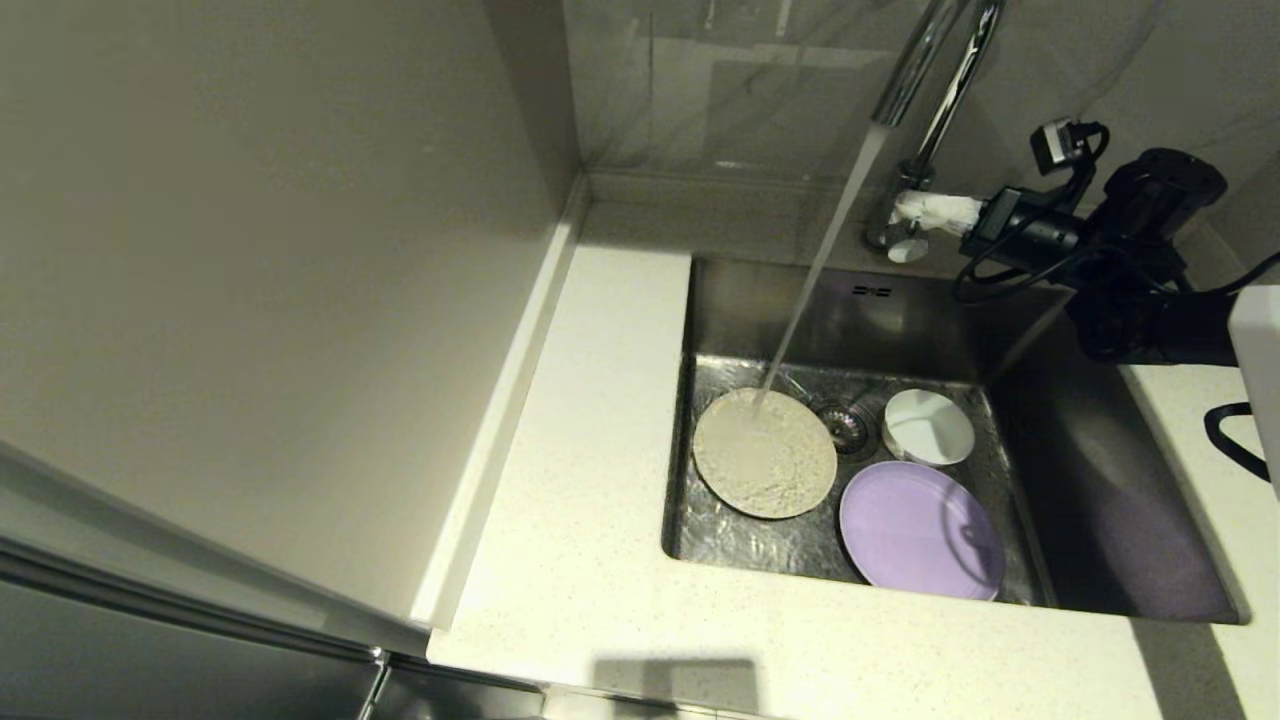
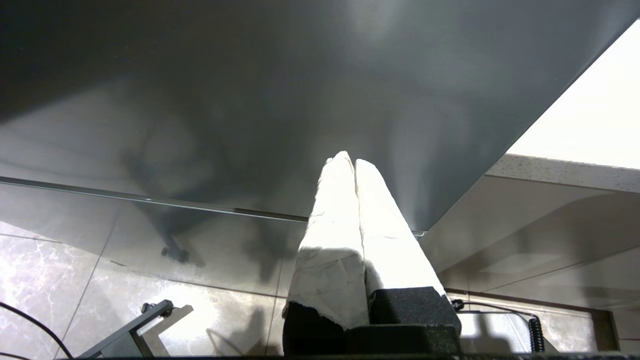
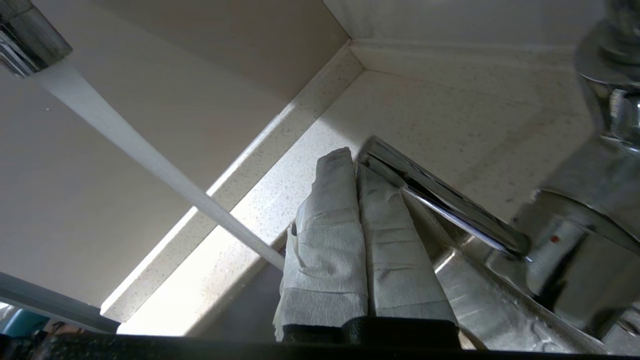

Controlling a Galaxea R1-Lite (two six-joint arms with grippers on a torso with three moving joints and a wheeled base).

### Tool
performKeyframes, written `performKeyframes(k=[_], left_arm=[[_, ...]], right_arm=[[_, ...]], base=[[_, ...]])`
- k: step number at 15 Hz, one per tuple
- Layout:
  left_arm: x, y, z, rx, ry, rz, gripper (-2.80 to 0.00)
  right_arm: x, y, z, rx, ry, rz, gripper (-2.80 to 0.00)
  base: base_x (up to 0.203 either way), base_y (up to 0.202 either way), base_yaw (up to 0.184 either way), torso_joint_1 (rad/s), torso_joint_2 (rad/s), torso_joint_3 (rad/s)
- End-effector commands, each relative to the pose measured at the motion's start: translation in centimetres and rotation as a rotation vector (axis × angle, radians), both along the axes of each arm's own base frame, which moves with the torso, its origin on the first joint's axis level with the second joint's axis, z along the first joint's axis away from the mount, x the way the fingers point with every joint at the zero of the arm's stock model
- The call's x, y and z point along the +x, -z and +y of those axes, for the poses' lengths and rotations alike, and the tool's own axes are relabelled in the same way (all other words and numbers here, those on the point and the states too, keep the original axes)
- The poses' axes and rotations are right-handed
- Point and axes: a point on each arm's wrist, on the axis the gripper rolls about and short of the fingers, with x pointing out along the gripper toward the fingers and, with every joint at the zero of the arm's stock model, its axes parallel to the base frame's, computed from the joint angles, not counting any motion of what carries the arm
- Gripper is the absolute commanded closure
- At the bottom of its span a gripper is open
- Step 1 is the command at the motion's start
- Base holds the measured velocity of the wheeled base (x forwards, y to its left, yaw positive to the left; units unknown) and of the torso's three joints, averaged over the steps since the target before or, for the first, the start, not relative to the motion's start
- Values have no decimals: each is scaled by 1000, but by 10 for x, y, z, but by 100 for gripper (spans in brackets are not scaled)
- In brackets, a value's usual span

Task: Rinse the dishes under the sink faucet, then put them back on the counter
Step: Turn off the faucet

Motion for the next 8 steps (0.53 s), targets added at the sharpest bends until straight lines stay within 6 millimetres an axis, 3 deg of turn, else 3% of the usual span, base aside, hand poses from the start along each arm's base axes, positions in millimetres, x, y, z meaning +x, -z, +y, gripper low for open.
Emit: performKeyframes(k=[1,8], left_arm=[[0,0,0,-1,0,-4,0],[0,0,0,1,0,-4,0]], right_arm=[[1,1,6,-2,-20,-3,0],[6,9,27,1,-65,-20,0]], base=[[0,0,0,0,0,0],[0,0,0,0,0,0]])
